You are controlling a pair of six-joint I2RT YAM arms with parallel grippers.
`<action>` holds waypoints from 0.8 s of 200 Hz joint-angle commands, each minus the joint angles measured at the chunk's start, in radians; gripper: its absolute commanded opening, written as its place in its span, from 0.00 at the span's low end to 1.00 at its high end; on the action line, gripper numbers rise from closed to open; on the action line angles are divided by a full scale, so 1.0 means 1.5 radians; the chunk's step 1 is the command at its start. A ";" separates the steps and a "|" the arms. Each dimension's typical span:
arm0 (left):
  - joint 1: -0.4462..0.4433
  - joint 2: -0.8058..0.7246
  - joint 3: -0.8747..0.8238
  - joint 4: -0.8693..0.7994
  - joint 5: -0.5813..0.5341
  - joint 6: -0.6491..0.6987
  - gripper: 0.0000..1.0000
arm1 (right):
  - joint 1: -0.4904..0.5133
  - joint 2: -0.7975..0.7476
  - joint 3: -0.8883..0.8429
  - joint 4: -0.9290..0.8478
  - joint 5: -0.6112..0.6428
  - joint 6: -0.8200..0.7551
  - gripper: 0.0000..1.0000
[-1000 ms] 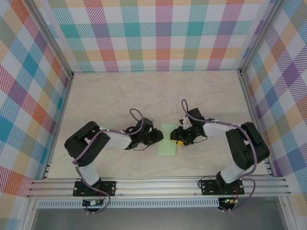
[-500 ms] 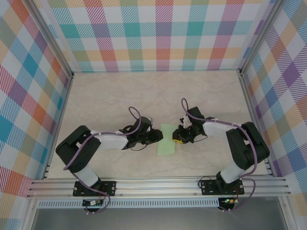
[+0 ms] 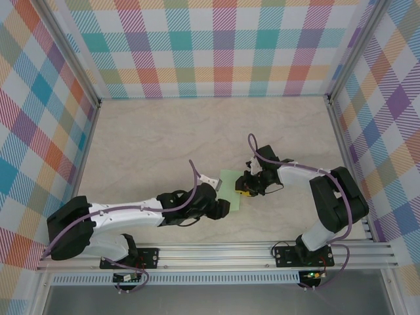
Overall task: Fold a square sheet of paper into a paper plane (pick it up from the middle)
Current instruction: Third fold the triangle at the center of the table.
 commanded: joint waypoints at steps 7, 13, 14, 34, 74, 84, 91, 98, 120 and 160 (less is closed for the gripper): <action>-0.044 0.020 0.028 -0.072 -0.113 0.039 0.62 | 0.005 -0.014 0.021 -0.017 -0.017 -0.007 0.26; -0.054 0.028 0.039 -0.081 -0.126 0.046 0.62 | 0.005 -0.013 0.022 -0.018 -0.017 -0.006 0.26; -0.054 0.029 0.042 -0.083 -0.128 0.047 0.62 | 0.004 -0.013 0.022 -0.018 -0.017 -0.005 0.26; -0.072 0.060 0.075 -0.094 -0.151 0.073 0.63 | 0.005 -0.016 0.024 -0.019 -0.012 -0.002 0.26; -0.076 0.128 0.109 -0.071 -0.165 0.112 0.64 | 0.004 -0.013 0.027 -0.021 -0.009 0.002 0.26; -0.077 0.141 0.115 -0.066 -0.152 0.123 0.65 | 0.005 -0.014 0.029 -0.024 -0.009 0.001 0.26; -0.077 0.152 0.124 -0.067 -0.138 0.132 0.67 | 0.004 -0.015 0.030 -0.025 -0.007 0.000 0.26; -0.079 0.164 0.134 -0.071 -0.120 0.143 0.67 | 0.004 -0.016 0.031 -0.026 -0.008 0.000 0.26; -0.095 0.201 0.176 -0.106 -0.110 0.167 0.69 | 0.004 -0.018 0.032 -0.026 -0.013 0.000 0.27; -0.113 0.272 0.239 -0.178 -0.184 0.169 0.69 | 0.005 -0.024 0.036 -0.033 -0.017 -0.006 0.27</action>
